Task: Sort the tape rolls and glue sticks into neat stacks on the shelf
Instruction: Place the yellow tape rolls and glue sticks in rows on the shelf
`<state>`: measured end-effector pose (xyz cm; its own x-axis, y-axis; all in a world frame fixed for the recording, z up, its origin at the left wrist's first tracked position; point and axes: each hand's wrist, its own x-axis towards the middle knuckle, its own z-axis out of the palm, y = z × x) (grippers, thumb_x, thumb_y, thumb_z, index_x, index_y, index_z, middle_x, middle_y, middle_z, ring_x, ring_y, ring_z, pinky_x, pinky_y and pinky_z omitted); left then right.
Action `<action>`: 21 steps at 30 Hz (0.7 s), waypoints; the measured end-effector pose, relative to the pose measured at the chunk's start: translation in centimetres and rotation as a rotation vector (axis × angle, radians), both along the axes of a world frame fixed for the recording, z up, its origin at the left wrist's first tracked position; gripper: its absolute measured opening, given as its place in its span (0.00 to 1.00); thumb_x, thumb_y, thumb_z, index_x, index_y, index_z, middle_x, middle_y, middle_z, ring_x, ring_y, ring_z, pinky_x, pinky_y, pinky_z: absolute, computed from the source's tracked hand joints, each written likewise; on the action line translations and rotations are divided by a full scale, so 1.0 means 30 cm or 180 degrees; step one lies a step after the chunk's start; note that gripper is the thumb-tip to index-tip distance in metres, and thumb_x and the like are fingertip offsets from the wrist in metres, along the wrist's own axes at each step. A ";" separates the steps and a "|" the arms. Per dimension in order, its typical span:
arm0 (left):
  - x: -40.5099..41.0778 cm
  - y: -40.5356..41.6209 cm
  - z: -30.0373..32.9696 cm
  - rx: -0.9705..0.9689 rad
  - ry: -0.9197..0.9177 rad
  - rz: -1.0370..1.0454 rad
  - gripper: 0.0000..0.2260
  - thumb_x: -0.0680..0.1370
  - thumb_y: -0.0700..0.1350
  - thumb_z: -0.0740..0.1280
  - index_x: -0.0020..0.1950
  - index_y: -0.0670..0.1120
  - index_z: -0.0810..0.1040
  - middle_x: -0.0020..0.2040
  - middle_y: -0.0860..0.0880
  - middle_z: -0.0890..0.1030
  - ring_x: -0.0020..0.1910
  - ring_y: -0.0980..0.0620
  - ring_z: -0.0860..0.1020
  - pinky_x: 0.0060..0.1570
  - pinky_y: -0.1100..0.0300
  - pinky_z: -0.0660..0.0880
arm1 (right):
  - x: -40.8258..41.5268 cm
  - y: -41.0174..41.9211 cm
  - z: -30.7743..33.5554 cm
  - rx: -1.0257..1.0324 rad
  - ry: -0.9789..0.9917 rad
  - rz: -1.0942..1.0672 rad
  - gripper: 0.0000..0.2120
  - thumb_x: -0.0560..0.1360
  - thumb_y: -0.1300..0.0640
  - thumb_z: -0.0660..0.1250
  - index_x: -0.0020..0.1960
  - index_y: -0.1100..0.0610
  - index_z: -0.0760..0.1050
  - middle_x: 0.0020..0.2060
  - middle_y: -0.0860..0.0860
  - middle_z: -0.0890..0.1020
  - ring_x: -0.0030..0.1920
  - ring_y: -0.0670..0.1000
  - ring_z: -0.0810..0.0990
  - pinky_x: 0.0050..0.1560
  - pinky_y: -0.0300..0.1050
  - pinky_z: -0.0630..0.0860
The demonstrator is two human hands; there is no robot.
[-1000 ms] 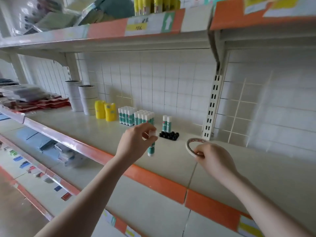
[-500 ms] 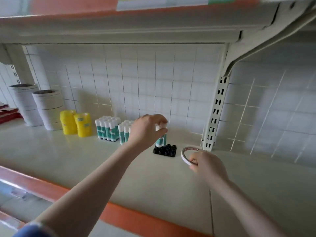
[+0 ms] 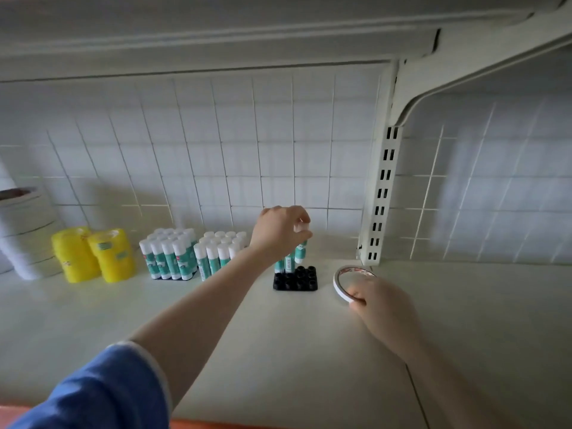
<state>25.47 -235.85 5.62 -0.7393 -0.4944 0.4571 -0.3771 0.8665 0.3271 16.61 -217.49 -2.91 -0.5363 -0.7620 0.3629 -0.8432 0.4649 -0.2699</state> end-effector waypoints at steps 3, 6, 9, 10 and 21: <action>-0.017 -0.019 -0.028 0.0041 -0.0040 0.0013 0.10 0.72 0.49 0.69 0.52 0.50 0.77 0.47 0.52 0.82 0.49 0.49 0.76 0.56 0.58 0.66 | -0.002 -0.004 -0.004 -0.0026 -0.0043 -0.0035 0.02 0.66 0.63 0.63 0.36 0.59 0.69 0.33 0.53 0.73 0.36 0.57 0.71 0.34 0.48 0.68; -0.021 -0.030 -0.046 0.0061 -0.0151 0.0007 0.10 0.73 0.48 0.69 0.52 0.49 0.77 0.47 0.51 0.82 0.49 0.49 0.77 0.56 0.58 0.65 | 0.002 -0.004 -0.001 -0.0024 -0.0046 -0.0080 0.01 0.67 0.62 0.63 0.38 0.60 0.71 0.35 0.54 0.75 0.38 0.57 0.73 0.36 0.49 0.69; -0.027 -0.038 -0.058 0.0133 -0.0149 0.0015 0.10 0.73 0.48 0.69 0.52 0.48 0.77 0.48 0.51 0.82 0.50 0.49 0.77 0.56 0.58 0.65 | 0.005 -0.004 0.004 0.0032 -0.0013 -0.0067 0.02 0.68 0.62 0.62 0.37 0.60 0.70 0.34 0.54 0.75 0.38 0.58 0.73 0.37 0.49 0.69; -0.029 -0.040 -0.059 0.0163 -0.0134 0.0019 0.10 0.73 0.48 0.69 0.52 0.48 0.77 0.48 0.51 0.82 0.50 0.49 0.77 0.56 0.58 0.65 | 0.005 -0.004 0.006 0.0051 -0.0010 -0.0063 0.03 0.68 0.62 0.62 0.37 0.60 0.70 0.35 0.54 0.75 0.39 0.58 0.72 0.37 0.49 0.69; -0.035 -0.044 -0.041 0.0341 -0.0392 -0.0033 0.08 0.72 0.49 0.69 0.49 0.50 0.77 0.43 0.55 0.79 0.44 0.53 0.76 0.50 0.58 0.71 | -0.002 -0.004 0.005 0.0062 0.0047 0.0070 0.03 0.70 0.60 0.63 0.39 0.59 0.69 0.36 0.51 0.75 0.40 0.57 0.72 0.39 0.48 0.70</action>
<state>24.42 -237.16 4.39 -0.7918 -0.5276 0.3077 -0.4114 0.8331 0.3696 16.54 -217.63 -2.76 -0.5140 -0.7806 0.3556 -0.8571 0.4512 -0.2485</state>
